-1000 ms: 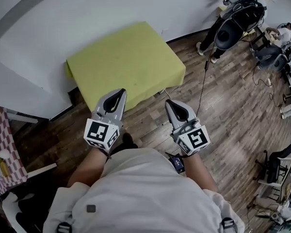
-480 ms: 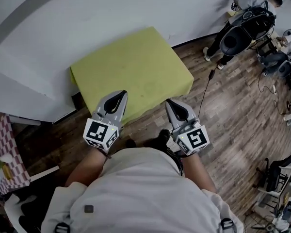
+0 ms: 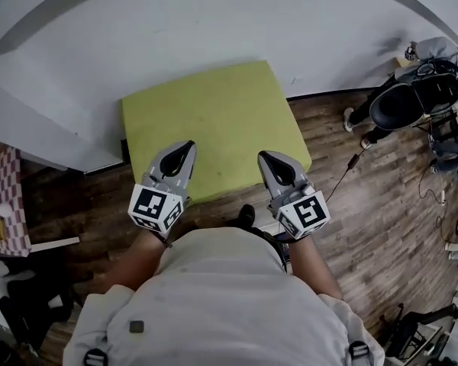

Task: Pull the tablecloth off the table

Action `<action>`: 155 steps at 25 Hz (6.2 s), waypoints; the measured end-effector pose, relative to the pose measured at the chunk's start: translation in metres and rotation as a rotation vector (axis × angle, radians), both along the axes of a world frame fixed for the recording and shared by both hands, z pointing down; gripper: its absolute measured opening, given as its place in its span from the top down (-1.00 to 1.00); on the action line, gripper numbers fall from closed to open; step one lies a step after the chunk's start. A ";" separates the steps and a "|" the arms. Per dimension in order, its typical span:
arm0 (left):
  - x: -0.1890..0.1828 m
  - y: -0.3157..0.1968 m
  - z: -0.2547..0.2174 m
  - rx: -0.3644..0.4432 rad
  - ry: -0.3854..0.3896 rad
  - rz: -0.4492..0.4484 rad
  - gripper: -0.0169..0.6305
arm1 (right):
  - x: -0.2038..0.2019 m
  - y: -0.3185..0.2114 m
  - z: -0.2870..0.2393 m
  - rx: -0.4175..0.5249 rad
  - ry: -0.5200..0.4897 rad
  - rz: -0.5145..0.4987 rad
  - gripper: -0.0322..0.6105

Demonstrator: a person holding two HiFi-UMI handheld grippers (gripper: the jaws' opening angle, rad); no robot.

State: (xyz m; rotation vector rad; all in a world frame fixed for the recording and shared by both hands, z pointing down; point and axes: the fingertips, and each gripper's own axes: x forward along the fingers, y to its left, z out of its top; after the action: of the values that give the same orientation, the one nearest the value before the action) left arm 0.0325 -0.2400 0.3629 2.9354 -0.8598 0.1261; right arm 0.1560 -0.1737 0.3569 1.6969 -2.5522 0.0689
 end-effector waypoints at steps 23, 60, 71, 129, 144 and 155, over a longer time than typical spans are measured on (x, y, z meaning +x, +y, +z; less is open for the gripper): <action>0.019 -0.067 0.137 -0.188 -0.153 -0.380 0.94 | 0.091 -0.111 0.134 -0.271 0.036 -0.306 0.87; -0.102 -0.071 0.453 -0.811 -0.614 -0.405 -0.16 | 0.150 -0.115 0.460 -1.007 0.432 -0.195 -0.05; -0.101 -0.069 0.455 -0.789 -0.661 -0.427 -0.11 | 0.149 -0.116 0.460 -0.998 0.440 -0.164 0.07; -0.062 -0.020 0.223 -0.456 -0.326 -0.572 0.94 | 0.139 -0.093 0.210 -0.439 0.169 -0.228 0.86; -0.104 -0.012 0.116 -0.254 -0.212 -0.510 0.93 | 0.100 -0.069 0.102 -0.237 0.133 -0.141 0.86; -0.180 0.032 0.043 -0.099 -0.166 -0.348 0.93 | 0.017 0.015 0.025 -0.103 0.127 0.000 0.86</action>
State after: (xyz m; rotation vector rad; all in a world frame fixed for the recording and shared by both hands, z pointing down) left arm -0.1476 -0.2080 0.4054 2.6631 -1.3288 0.3791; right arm 0.1726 -0.1588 0.3815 1.6104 -2.4133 0.0879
